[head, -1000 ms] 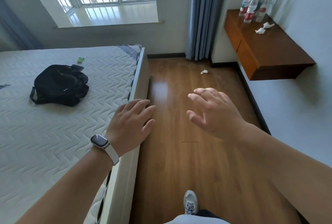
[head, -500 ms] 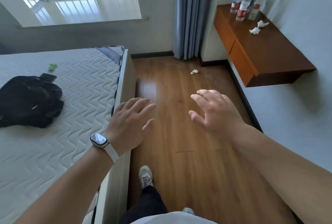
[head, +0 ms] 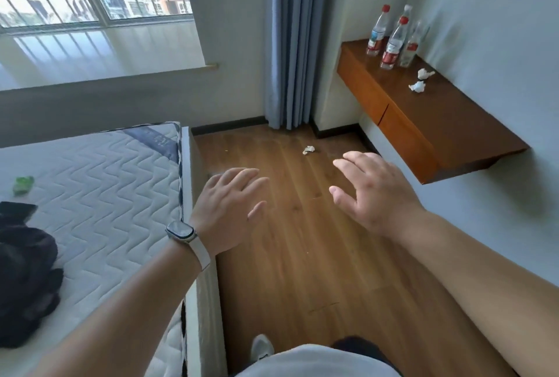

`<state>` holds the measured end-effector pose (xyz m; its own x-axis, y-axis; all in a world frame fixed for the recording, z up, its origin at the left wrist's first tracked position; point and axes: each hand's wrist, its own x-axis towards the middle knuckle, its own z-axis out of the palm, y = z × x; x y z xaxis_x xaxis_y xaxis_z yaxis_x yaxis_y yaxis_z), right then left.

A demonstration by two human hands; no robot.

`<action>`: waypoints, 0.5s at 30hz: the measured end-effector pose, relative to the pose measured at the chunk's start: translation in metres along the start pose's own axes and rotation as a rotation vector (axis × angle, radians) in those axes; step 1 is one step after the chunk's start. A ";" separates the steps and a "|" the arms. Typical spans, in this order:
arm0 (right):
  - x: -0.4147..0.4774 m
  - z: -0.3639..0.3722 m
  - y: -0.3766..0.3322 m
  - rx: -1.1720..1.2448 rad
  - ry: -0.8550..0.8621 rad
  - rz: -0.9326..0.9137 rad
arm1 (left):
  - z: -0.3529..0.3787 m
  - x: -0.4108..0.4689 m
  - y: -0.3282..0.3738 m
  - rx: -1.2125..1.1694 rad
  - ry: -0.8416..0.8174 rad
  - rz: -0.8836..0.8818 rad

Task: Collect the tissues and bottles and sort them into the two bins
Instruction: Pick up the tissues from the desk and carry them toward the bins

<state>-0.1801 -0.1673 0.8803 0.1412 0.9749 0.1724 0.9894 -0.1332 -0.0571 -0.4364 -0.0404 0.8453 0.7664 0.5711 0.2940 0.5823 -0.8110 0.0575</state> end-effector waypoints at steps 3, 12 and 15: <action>0.025 0.005 -0.002 0.012 0.002 0.053 | 0.005 0.029 -0.024 -0.044 -0.009 0.037; 0.093 0.023 0.049 0.019 0.008 0.192 | 0.045 0.131 -0.053 -0.115 -0.065 0.114; 0.124 0.036 0.082 0.027 -0.001 0.208 | 0.063 0.170 -0.059 -0.111 -0.073 0.129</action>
<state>-0.0824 -0.0512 0.8611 0.3426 0.9269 0.1534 0.9376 -0.3270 -0.1181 -0.3233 0.1123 0.8321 0.8526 0.4661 0.2361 0.4477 -0.8847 0.1299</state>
